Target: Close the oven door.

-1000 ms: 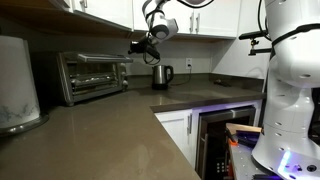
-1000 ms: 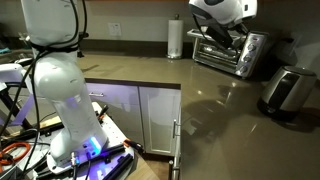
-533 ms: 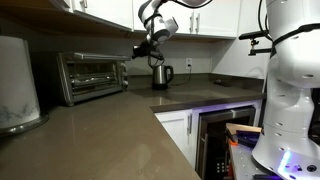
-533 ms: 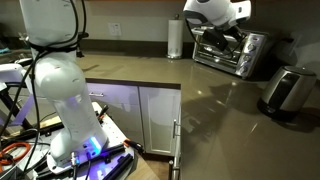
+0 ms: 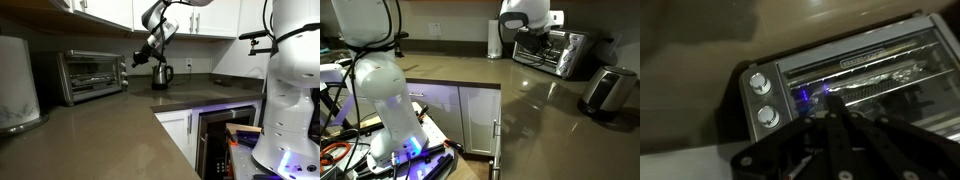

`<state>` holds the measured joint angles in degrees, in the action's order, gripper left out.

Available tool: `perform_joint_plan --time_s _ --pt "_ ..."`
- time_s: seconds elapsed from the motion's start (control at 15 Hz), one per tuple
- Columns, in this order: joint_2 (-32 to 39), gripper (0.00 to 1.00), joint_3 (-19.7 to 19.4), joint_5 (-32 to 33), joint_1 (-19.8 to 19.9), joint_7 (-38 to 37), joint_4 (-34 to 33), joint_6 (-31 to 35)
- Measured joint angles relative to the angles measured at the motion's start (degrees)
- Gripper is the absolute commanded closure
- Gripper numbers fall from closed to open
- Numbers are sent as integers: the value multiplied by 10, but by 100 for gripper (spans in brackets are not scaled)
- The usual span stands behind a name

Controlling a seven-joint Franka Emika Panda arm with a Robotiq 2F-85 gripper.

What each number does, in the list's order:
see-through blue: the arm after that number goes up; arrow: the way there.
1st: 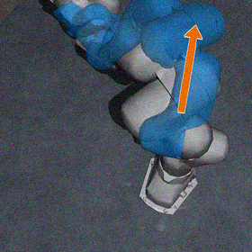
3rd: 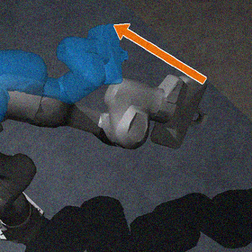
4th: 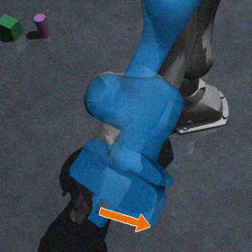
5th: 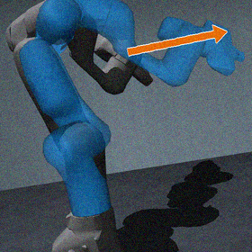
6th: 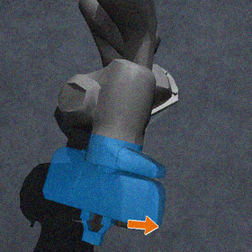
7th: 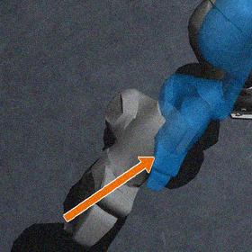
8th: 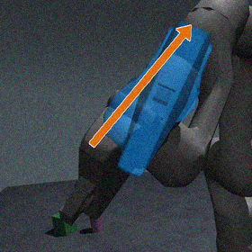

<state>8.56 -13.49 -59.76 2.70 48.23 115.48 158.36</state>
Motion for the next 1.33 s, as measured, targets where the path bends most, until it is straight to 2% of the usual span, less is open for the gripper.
perform_joint_plan --time_s 0.13,0.4,0.6,0.8,1.13,1.33 --pt "-22 100 -13 55 1 -31 13 -84" --pt "-67 100 -10 169 37 -105 24 -246" --pt "-92 100 -9 243 52 -140 24 -332" --pt "-112 100 -3 315 54 -156 24 -377" --pt "-133 99 21 448 52 -197 24 -398" --pt "-138 99 26 466 52 -202 24 -400"
